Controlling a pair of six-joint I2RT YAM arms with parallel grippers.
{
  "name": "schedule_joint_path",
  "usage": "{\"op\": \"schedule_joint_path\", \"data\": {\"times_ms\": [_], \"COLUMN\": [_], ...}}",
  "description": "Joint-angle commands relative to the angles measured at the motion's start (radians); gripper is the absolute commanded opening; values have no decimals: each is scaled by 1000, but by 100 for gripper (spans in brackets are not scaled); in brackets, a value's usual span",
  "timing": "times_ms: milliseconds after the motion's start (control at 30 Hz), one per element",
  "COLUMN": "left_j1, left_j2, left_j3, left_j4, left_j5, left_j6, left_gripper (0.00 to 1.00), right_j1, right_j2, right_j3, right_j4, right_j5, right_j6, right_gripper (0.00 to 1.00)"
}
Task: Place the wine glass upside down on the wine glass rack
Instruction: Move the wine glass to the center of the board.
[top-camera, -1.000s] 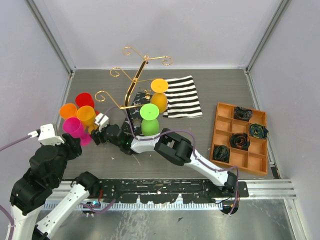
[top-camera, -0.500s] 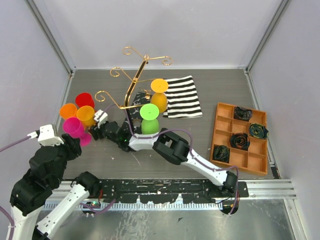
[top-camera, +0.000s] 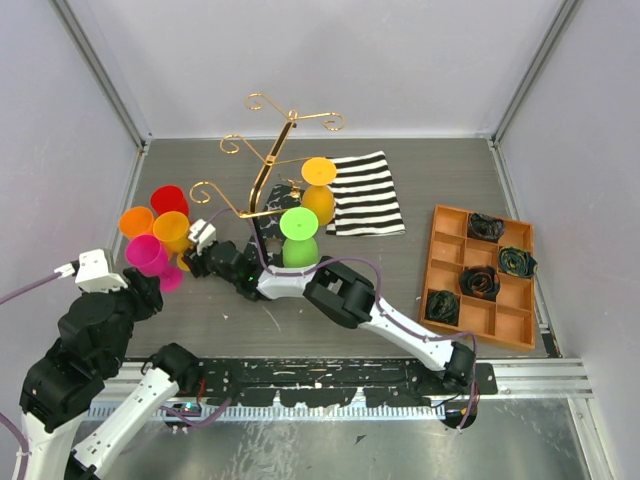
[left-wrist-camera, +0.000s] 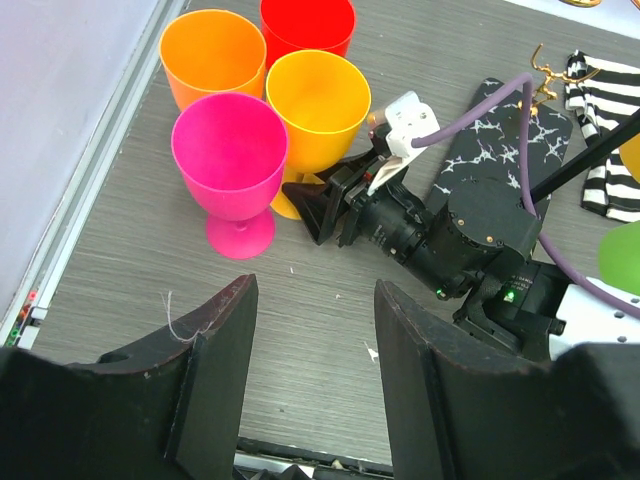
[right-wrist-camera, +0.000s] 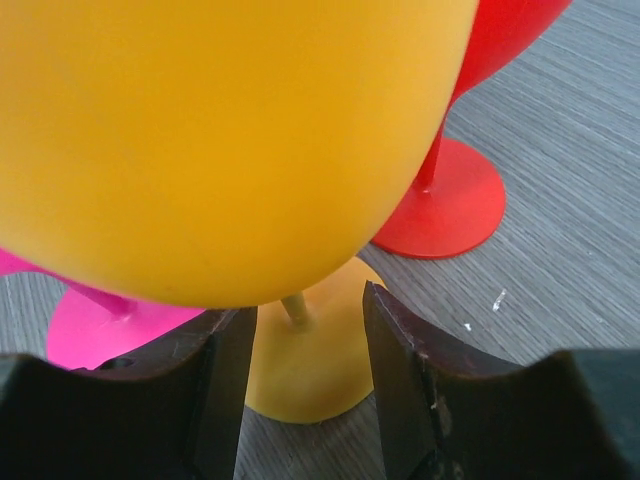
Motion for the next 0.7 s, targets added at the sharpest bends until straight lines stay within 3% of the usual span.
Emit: {"op": "schedule_joint_path", "data": {"times_ms": [0,200,467,667], "left_j1": [5,5,5,4], "left_j2": [-17,-29,-31,-32], "left_j3": [-13,-16,-18,-19], "left_j4": [34,35,37,37], "left_j5": [-13,-13,-13,-13], "left_j6": [-8,-9,-9,-8], "left_gripper": [57,57,57,57], "right_j1": [-6,-7,-8,-8], "right_j2": [-3,8,22,15], "right_j3": [63,81,100,75], "right_j4": [43,46,44,69], "right_j5": [-18,-32,-47,-48], "right_j6": [-37,-66,-96,-105], "right_gripper": [52,51,38,12]}}
